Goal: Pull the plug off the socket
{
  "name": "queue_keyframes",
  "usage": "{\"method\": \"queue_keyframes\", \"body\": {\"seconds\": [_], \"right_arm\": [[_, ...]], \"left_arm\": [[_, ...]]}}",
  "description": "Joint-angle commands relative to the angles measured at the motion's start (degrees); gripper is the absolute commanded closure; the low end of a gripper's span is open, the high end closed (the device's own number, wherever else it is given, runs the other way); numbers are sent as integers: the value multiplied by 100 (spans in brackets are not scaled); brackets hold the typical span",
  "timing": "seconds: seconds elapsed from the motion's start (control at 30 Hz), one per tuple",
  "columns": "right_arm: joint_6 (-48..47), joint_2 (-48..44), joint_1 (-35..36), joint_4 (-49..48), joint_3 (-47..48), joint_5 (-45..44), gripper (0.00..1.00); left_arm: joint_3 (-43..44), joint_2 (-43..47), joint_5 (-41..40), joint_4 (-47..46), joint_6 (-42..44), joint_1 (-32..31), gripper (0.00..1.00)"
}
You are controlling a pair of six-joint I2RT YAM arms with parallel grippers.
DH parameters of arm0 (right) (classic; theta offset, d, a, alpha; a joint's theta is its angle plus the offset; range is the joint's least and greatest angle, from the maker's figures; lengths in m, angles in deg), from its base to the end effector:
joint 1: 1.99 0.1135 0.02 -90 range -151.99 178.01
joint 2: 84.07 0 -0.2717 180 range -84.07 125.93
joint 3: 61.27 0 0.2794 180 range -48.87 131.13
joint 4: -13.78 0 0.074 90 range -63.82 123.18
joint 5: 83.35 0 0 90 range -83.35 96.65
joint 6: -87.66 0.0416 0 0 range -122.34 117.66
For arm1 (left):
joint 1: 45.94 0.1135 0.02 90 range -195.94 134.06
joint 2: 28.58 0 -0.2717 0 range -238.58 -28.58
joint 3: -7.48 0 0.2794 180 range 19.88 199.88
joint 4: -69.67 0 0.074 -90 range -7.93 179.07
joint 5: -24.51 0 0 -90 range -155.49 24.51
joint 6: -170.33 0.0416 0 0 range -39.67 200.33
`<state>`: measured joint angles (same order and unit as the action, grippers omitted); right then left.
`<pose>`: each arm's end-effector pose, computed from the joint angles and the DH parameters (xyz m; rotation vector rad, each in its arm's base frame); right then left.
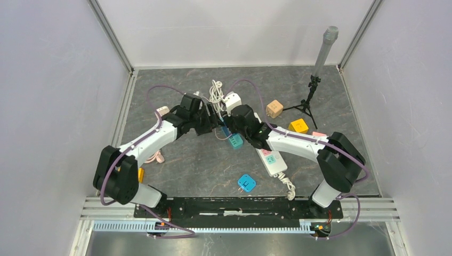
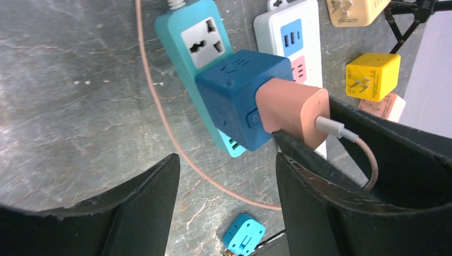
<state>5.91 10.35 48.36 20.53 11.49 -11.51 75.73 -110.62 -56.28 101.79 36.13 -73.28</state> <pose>0.2655 0.3001 0.2273 -0.5527 1.9784 0.3115 0.2934 -0.1592 0.2333 -0.2861 2.4874 -0.7559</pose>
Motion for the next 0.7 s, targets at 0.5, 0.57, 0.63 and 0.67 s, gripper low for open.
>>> {"method": "queue_keyframes", "body": {"seconds": [0.5, 0.57, 0.63, 0.67], "right_arm": [[140, 68, 12, 96, 152, -48, 65], [156, 93, 10, 125, 166, -38, 65], [206, 99, 14, 126, 161, -9, 65], [231, 104, 10, 126, 152, 7, 66]], "left_arm": [[129, -886, 573, -938, -251, 25, 43], [143, -974, 590, -878, -223, 26, 44], [99, -1044, 584, -861, -195, 26, 45], [56, -1067, 553, -842, -173, 26, 46]]}}
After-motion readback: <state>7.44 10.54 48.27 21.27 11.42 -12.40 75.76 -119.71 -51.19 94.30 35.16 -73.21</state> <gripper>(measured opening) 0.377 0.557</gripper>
